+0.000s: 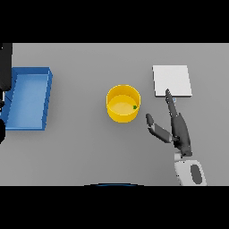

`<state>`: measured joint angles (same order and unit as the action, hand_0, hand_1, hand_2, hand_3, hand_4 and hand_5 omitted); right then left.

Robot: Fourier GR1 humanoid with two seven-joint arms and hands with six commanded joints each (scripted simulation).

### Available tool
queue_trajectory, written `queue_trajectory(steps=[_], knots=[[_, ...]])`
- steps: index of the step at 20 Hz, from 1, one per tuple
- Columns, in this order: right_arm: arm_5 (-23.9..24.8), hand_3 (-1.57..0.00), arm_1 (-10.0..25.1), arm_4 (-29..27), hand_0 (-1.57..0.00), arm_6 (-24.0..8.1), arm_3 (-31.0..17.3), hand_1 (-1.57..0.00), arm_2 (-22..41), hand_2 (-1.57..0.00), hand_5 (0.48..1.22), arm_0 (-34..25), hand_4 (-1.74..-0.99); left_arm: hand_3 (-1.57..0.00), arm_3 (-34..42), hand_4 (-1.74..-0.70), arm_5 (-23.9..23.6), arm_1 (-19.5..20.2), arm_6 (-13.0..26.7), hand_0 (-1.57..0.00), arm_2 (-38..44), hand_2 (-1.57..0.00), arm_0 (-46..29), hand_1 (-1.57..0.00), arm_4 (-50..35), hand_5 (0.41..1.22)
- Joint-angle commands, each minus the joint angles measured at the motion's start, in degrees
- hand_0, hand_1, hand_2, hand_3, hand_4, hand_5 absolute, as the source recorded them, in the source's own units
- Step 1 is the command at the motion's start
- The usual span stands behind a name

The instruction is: Pick up the red beaker and tilt it to pour out 1 green nut into yellow bowl. Pick up the yellow bowl and place it on the metallic measuring scale.

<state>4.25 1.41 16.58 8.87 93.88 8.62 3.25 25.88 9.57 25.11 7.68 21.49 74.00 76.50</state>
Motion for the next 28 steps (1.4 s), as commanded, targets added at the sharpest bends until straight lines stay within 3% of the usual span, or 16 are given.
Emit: queue_trajectory(steps=[1,5,7,12,19,23,25,27,28], knots=[[-0.1,0.00,0.3,-0.1,0.00,0.2,0.0,0.00,-0.2,0.00,0.653,-0.2,-1.050,-1.43,1.4,-1.74,-0.8,0.2,2.2,-1.57,3.0,-1.57,-1.9,-1.57,-2.1,1.221],[0.2,0.00,0.8,1.1,0.00,0.2,1.2,0.00,0.4,0.00,0.651,1.0,-1.047,-1.47,9.0,-1.74,-2.3,-2.1,6.3,-1.57,10.9,-1.57,-10.8,-1.57,-8.5,1.221],[1.0,0.00,1.0,2.2,0.00,-1.4,1.4,0.00,0.3,0.00,0.648,0.4,-1.052,-1.47,14.9,-1.74,-1.7,-5.0,8.0,-1.57,13.6,-1.57,-14.8,-1.57,-11.3,1.221],[0.2,0.00,1.3,2.0,0.00,-0.8,0.9,0.00,0.6,0.00,0.648,0.6,-1.026,-1.45,29.5,-1.74,0.6,-12.6,12.3,-1.57,17.5,-1.57,-24.9,-1.57,-13.7,1.221],[-0.2,0.00,1.7,0.8,0.00,0.7,0.8,0.00,-0.1,0.00,0.648,0.9,-1.004,-1.51,40.5,-1.74,0.8,-20.5,10.3,-1.57,20.5,-1.57,-32.8,-1.57,-16.5,1.221],[-0.3,0.00,1.4,0.4,0.00,1.9,0.4,0.00,-0.1,0.00,0.650,1.6,-1.010,-1.55,44.1,-1.74,1.3,-23.5,12.1,-1.57,22.2,-1.57,-34.8,-1.57,-16.5,1.123],[-0.2,0.00,1.7,0.9,0.00,2.0,1.6,0.00,0.1,0.00,0.644,2.4,-1.013,-1.56,45.8,-1.74,1.4,-24.6,10.7,-1.57,21.9,-1.57,-36.7,-1.57,-15.5,1.046],[-0.2,0.00,1.7,1.0,0.00,0.0,1.5,0.00,0.1,0.00,0.636,1.2,-1.021,-1.56,47.2,-1.65,2.8,-24.8,9.6,-1.57,21.2,-1.57,-38.1,-1.57,-14.0,0.941],[0.2,0.00,1.6,1.4,0.00,0.3,1.5,0.00,0.2,0.00,0.636,1.4,-1.021,-1.56,48.4,-1.54,3.8,-25.1,9.3,-1.57,20.9,-1.57,-38.9,-1.57,-13.2,0.892]])
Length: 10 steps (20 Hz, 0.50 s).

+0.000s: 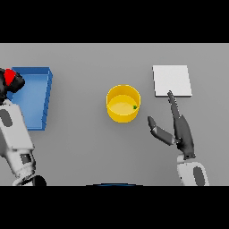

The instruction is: Pick up the red beaker and tilt it to pour out 1 green nut into yellow bowl. Pick up the yellow bowl and place it on the metallic measuring scale.

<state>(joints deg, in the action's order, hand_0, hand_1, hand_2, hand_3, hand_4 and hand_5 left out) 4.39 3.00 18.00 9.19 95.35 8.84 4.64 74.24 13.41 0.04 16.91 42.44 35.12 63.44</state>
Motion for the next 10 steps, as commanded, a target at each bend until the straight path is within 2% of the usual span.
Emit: queue_trajectory(steps=[1,2,4,5,6,7,10], knots=[[0.3,0.00,-0.2,0.1,0.00,0.3,-0.7,0.00,-0.1,0.00,0.635,0.0,-1.017,-1.54,0.8,-1.40,0.4,-0.4,-0.2,-1.57,0.2,-1.56,-0.9,-1.57,-0.2,0.848],[0.0,0.00,-0.2,-0.2,0.00,1.1,-0.1,0.00,0.1,0.00,0.634,0.6,-1.012,-1.47,1.5,-1.28,1.1,-0.4,0.0,-1.57,0.0,-1.50,-1.2,-1.54,-1.1,0.810],[-0.3,0.00,-0.2,-0.8,0.00,1.4,0.1,0.00,-0.2,0.00,0.635,0.9,-1.007,-1.14,2.5,-1.07,2.8,-0.4,0.0,-1.39,-0.6,-1.21,-1.8,-1.22,-2.0,0.749],[-0.4,0.00,0.2,-1.1,0.00,0.9,0.7,0.00,-0.4,0.00,0.636,0.9,-1.004,-0.95,3.2,-1.00,3.5,-0.6,0.0,-1.21,-0.9,-1.02,-2.1,-1.00,-1.8,0.720],[-0.4,0.00,-0.2,-1.1,0.00,0.0,0.0,0.00,-0.3,0.00,0.635,0.3,-1.004,-0.77,3.7,-0.96,4.1,-1.2,0.8,-0.97,-1.3,-0.82,-2.2,-0.80,-1.5,0.696],[-0.6,0.00,-0.2,-1.1,0.00,0.0,0.3,0.00,-0.1,0.00,0.634,0.5,-1.005,-0.61,2.9,-0.92,5.2,-0.2,0.7,-0.77,-1.5,-0.65,-2.1,-0.64,-1.1,0.677],[-0.2,0.00,-0.2,-0.7,0.00,0.9,-0.3,0.00,-0.1,0.00,0.639,0.0,-1.011,-0.31,1.6,-0.84,6.5,0.8,-1.9,-0.39,-3.4,-0.33,-4.1,-0.33,0.7,0.657]])
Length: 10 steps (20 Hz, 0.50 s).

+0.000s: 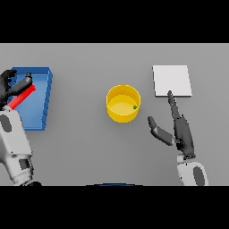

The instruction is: Pick up the red beaker and tilt it to pour out 1 green nut into yellow bowl. Pick up the yellow bowl and place it on the metallic measuring scale.

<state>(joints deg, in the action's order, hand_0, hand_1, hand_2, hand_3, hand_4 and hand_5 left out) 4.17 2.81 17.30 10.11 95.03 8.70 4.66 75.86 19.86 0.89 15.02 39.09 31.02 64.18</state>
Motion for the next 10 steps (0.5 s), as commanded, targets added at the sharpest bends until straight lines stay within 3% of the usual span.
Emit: queue_trajectory(steps=[1,5,8,10], knots=[[0.0,0.00,0.1,0.0,0.00,0.1,0.1,0.00,0.0,0.00,0.639,0.1,-1.009,-0.25,-0.6,-0.82,-0.3,0.0,-0.3,-0.32,-0.1,-0.27,0.1,-0.26,0.1,0.657],[-0.4,0.00,0.8,0.8,0.00,-1.8,0.0,0.00,0.2,0.00,0.640,-0.3,-1.021,-0.10,-2.7,-0.79,-2.0,0.8,-2.0,-0.13,0.1,-0.11,0.7,-0.11,0.0,0.649],[-4.2,0.00,4.3,2.3,0.00,-2.9,0.0,0.00,1.7,0.00,0.669,-2.9,-1.005,-0.05,-2.4,-0.76,-2.8,0.6,-3.5,-0.07,-0.5,-0.06,1.0,-0.05,0.0,0.657],[-7.4,0.00,9.0,7.1,0.00,-5.2,-1.7,0.00,3.9,0.00,0.679,-7.6,-1.044,-0.03,-1.6,-0.75,-2.1,0.2,-4.0,-0.04,-0.4,-0.03,0.6,-0.03,-0.5,0.661]])
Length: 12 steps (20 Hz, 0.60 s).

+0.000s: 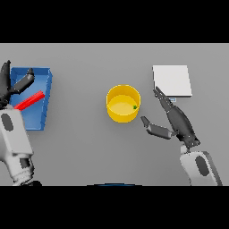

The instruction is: Pick up the red beaker and tilt it to pour out 1 green nut into yellow bowl. Pick up the yellow bowl and place it on the metallic measuring scale.

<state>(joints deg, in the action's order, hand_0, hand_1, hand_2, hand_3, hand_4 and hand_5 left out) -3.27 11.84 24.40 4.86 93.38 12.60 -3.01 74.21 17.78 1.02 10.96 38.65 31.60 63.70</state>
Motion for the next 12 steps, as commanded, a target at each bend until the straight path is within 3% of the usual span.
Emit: queue_trajectory(steps=[1,6,12], knots=[[-1.9,0.00,2.3,1.6,0.00,-0.3,-1.0,0.00,0.9,0.00,0.678,-1.8,-1.071,-0.03,0.2,-0.75,0.0,-0.1,0.2,-0.03,-0.1,-0.03,0.3,-0.03,0.0,0.662],[-9.3,0.00,9.0,10.2,0.00,-0.2,-3.4,0.00,7.7,0.00,0.677,-11.9,-1.192,-0.01,0.4,-0.73,-0.2,-0.5,0.9,-0.01,-0.5,-0.01,0.5,-0.01,0.7,0.680],[-15.1,0.00,13.7,19.2,0.00,4.9,-11.1,0.00,15.8,0.00,0.698,-23.6,-1.227,0.00,0.5,-0.74,-0.1,-0.3,0.5,0.00,-0.6,0.00,-0.1,0.00,1.0,0.701]])
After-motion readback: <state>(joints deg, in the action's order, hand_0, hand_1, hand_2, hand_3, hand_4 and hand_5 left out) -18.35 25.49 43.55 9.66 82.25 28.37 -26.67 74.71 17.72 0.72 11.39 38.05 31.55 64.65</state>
